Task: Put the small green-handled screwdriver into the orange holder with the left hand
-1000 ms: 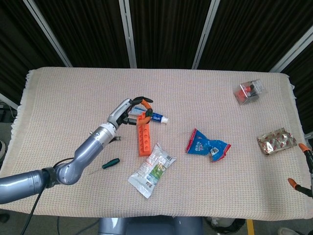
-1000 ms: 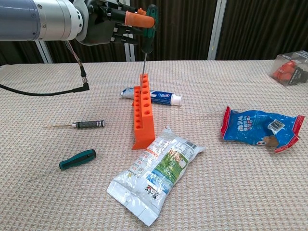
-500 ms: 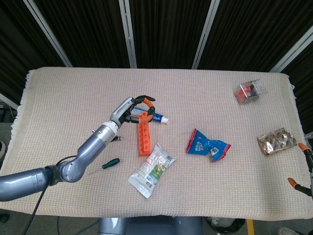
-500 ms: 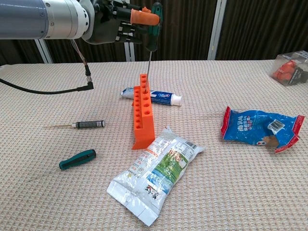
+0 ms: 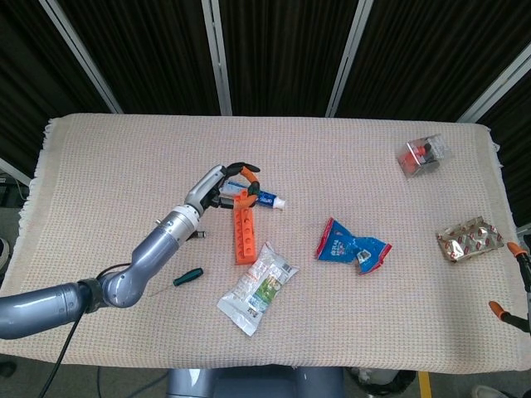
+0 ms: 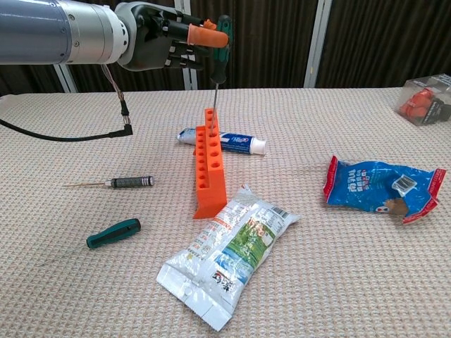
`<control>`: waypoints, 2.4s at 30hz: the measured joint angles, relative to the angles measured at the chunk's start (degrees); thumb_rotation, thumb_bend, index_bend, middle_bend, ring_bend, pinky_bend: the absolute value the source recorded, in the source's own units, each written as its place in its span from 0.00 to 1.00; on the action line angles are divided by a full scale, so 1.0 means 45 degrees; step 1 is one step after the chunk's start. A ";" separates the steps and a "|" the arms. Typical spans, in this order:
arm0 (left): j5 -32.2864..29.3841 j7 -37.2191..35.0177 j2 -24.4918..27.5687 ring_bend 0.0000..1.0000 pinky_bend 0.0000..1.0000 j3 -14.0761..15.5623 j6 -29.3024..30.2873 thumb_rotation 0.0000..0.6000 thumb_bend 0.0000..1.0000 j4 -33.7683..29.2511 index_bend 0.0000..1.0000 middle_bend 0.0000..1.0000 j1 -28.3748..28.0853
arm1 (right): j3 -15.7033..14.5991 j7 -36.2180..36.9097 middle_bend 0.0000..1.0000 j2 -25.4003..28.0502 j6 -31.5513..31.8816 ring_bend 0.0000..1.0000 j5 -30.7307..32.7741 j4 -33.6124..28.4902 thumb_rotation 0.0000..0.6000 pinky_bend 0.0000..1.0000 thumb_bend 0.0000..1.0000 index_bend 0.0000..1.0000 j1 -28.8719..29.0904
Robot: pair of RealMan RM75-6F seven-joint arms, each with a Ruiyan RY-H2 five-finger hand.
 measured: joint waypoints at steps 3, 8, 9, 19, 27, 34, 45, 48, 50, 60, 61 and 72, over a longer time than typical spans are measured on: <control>0.0060 -0.0007 -0.0018 0.00 0.01 0.0076 -0.0038 1.00 0.41 0.0033 0.61 0.18 0.0022 | 0.0002 -0.0015 0.00 -0.0004 -0.0017 0.00 0.0005 -0.0003 1.00 0.00 0.00 0.11 0.0009; 0.0372 0.0094 -0.0123 0.00 0.00 0.0340 -0.0022 1.00 0.41 0.0120 0.61 0.17 0.0086 | 0.0000 -0.0039 0.00 0.0005 -0.0008 0.00 0.0010 -0.0030 1.00 0.00 0.00 0.11 0.0000; 0.0454 0.0110 -0.0144 0.00 0.00 0.0387 -0.0005 1.00 0.41 0.0125 0.61 0.17 0.0111 | -0.0002 -0.0041 0.00 0.0007 -0.0001 0.00 0.0011 -0.0032 1.00 0.00 0.00 0.11 -0.0007; 0.1604 0.0286 -0.0541 0.00 0.00 0.0846 0.0464 1.00 0.41 0.0322 0.61 0.17 0.0469 | -0.0005 -0.0027 0.00 0.0010 0.0012 0.00 0.0017 -0.0036 1.00 0.00 0.00 0.11 -0.0026; 0.2412 0.0083 -0.0976 0.00 0.00 0.1032 0.0792 1.00 0.41 0.0717 0.59 0.17 0.0813 | 0.0015 -0.0025 0.00 0.0009 -0.0018 0.00 0.0062 -0.0019 1.00 0.00 0.00 0.11 -0.0017; 0.2986 -0.0042 -0.1477 0.00 0.00 0.1259 0.1035 1.00 0.39 0.1241 0.58 0.15 0.1039 | 0.0026 -0.0028 0.00 0.0000 -0.0056 0.00 0.0089 -0.0006 1.00 0.00 0.00 0.11 0.0001; 0.3535 0.0111 -0.1906 0.00 0.00 0.1561 0.1305 1.00 0.36 0.1693 0.52 0.10 0.1275 | 0.0029 -0.0028 0.01 0.0007 -0.0033 0.00 0.0129 -0.0012 1.00 0.00 0.00 0.11 -0.0033; 0.3628 0.0174 -0.1926 0.00 0.00 0.1624 0.1322 1.00 0.32 0.1724 0.42 0.04 0.1324 | 0.0013 -0.0016 0.01 0.0004 -0.0036 0.00 0.0112 -0.0014 1.00 0.00 0.00 0.11 -0.0039; 0.3731 0.0293 -0.1936 0.00 0.00 0.1689 0.1387 1.00 0.28 0.1753 0.29 0.00 0.1361 | 0.0005 -0.0009 0.01 -0.0006 -0.0035 0.00 0.0108 -0.0008 1.00 0.00 0.00 0.11 -0.0046; 0.4308 0.0334 -0.2045 0.00 0.00 0.1545 0.2191 0.93 0.16 0.1776 0.00 0.00 0.1622 | 0.0003 -0.0034 0.01 -0.0002 -0.0007 0.00 0.0083 -0.0036 1.00 0.00 0.00 0.11 -0.0058; 0.4429 0.0303 -0.2051 0.00 0.00 0.1508 0.2323 0.93 0.16 0.1770 0.00 0.00 0.1662 | 0.0005 -0.0042 0.01 -0.0003 -0.0014 0.00 0.0081 -0.0039 1.00 0.00 0.00 0.11 -0.0052; 0.5754 0.0914 -0.1123 0.00 0.00 0.1564 0.3651 0.92 0.17 0.1137 0.04 0.00 0.2309 | 0.0080 -0.0113 0.01 0.0107 -0.0069 0.00 0.0081 -0.0091 1.00 0.00 0.00 0.11 0.0039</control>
